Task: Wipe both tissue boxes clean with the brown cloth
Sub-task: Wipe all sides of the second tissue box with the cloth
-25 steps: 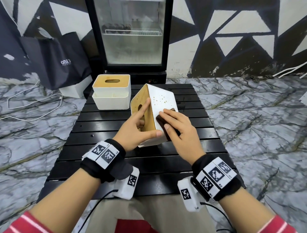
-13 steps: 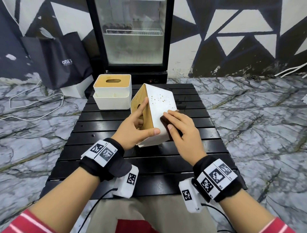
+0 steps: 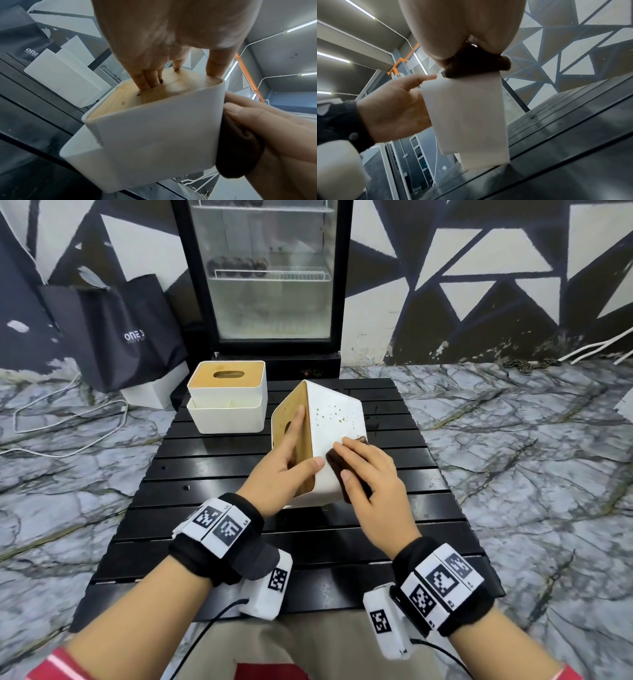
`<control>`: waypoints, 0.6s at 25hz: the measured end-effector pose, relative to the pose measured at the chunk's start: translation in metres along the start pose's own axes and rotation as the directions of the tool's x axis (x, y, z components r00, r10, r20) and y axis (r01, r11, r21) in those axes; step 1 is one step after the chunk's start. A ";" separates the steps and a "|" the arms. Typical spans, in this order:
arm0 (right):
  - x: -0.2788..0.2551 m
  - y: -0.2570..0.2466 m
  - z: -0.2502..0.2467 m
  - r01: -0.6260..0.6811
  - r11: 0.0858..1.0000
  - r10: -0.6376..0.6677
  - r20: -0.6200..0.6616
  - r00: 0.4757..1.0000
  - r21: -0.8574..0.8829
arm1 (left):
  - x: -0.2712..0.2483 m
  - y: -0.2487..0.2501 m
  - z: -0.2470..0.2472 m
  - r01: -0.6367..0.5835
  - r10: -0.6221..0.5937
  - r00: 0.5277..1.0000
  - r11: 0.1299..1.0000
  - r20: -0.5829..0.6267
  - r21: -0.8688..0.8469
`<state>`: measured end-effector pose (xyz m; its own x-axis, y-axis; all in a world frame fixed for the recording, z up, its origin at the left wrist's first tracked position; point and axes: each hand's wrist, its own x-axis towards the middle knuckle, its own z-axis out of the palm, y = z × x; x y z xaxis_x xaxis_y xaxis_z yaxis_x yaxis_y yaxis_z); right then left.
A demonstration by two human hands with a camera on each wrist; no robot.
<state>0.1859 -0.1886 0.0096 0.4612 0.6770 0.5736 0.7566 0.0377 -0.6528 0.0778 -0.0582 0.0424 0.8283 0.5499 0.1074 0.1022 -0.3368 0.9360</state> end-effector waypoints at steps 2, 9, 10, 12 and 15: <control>0.000 0.003 -0.003 0.004 1.000 -0.004 0.014 1.000 0.009 | 0.001 -0.001 -0.001 0.007 -0.007 1.000 1.000 0.010 -0.005; 0.031 0.012 -0.007 -0.087 0.996 0.087 -0.054 0.995 0.012 | -0.006 -0.001 -0.004 0.024 -0.023 0.999 0.999 0.048 -0.022; 0.033 0.009 -0.005 -0.088 0.996 0.088 -0.050 0.995 0.012 | -0.007 0.000 -0.004 0.024 -0.024 0.999 1.000 0.040 -0.016; 0.032 0.006 -0.002 -0.058 0.998 0.057 -0.029 0.998 -0.013 | -0.007 0.001 -0.005 0.025 -0.025 0.999 0.999 0.029 -0.019; 0.030 0.011 -0.008 -0.030 0.999 0.030 -0.021 0.999 -0.025 | -0.006 0.004 -0.005 0.029 -0.027 0.999 0.999 0.041 -0.034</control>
<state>0.2115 -0.1739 0.0237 0.4930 0.6621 0.5644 0.7538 -0.0011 -0.6571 0.0708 -0.0595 0.0474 0.8469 0.5273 0.0682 0.1071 -0.2948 0.9495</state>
